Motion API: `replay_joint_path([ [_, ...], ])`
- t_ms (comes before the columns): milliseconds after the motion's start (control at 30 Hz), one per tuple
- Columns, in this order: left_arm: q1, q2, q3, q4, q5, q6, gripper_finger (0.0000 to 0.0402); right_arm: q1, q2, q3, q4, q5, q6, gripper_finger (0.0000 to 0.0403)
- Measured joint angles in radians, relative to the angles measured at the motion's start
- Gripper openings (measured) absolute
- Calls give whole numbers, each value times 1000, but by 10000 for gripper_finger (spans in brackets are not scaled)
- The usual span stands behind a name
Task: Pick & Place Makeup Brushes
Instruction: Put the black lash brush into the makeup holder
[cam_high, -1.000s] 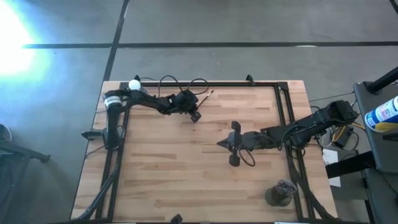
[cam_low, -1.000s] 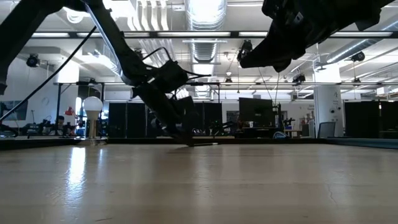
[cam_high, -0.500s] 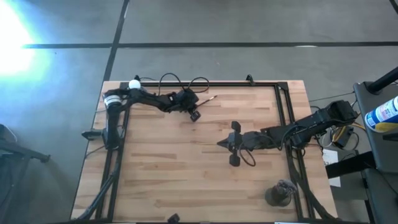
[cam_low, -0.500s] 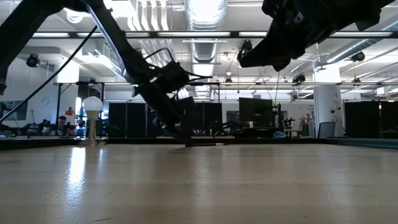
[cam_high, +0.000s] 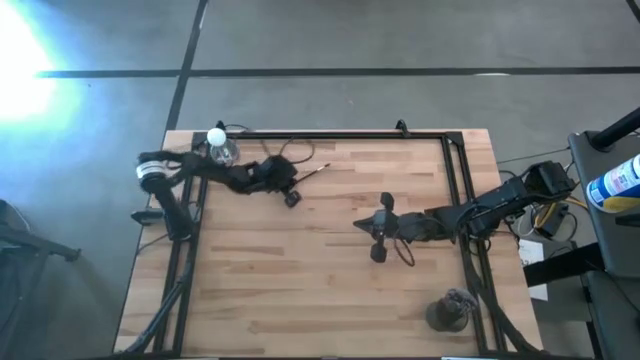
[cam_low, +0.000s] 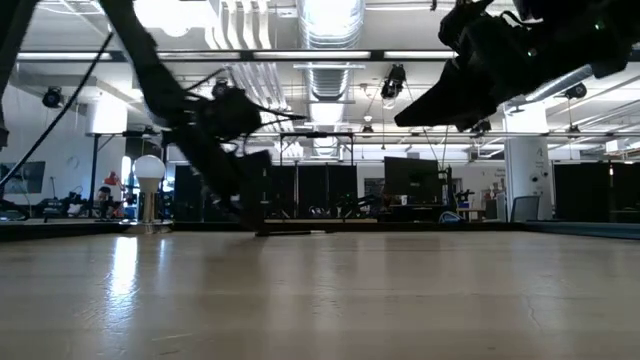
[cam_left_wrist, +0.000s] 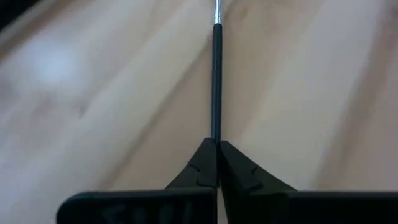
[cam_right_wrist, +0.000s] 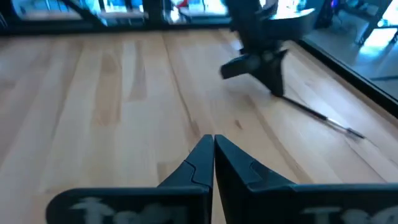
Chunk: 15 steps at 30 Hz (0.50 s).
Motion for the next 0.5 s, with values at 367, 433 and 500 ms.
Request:
replay_joint_path([
  [367, -91, -317, -421, 452, 53, -126, 0, 0, 12, -92, 299, -1, -7, 8],
  [433, -132, -346, -463, 571, 56, -135, 0, -5, 35, -89, 357, -1, 6, 8],
  [500, -176, -362, -496, 677, 56, -139, 0, -12, 72, -76, 421, -1, 15, 8],
])
